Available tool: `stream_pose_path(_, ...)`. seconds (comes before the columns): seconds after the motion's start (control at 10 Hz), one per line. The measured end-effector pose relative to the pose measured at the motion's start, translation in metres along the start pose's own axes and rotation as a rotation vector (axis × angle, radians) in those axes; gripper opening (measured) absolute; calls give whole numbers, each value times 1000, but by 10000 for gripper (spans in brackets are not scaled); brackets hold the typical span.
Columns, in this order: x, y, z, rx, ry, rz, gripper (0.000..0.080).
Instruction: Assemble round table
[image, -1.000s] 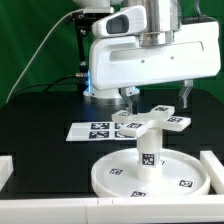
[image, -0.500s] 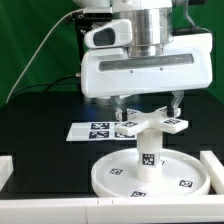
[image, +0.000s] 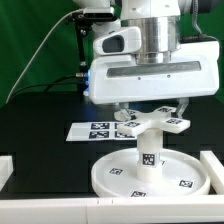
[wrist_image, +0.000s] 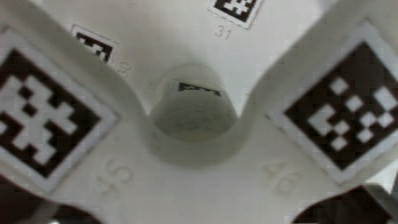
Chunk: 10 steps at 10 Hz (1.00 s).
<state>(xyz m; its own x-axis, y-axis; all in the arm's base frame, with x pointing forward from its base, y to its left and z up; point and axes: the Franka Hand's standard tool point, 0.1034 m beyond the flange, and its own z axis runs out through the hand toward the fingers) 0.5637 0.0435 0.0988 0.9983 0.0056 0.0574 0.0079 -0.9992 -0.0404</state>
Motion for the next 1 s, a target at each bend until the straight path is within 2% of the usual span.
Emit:
stream_pose_path(0.1, 0, 3, 0, -3, 1, 34, 446)
stream_pose_path(0.4, 0, 3, 0, -1, 1, 196, 446)
stream_pose_path(0.8, 0, 3, 1, -6, 31, 915, 446)
stream_pose_path(1.0, 0, 4, 2, 1, 35, 1007, 447)
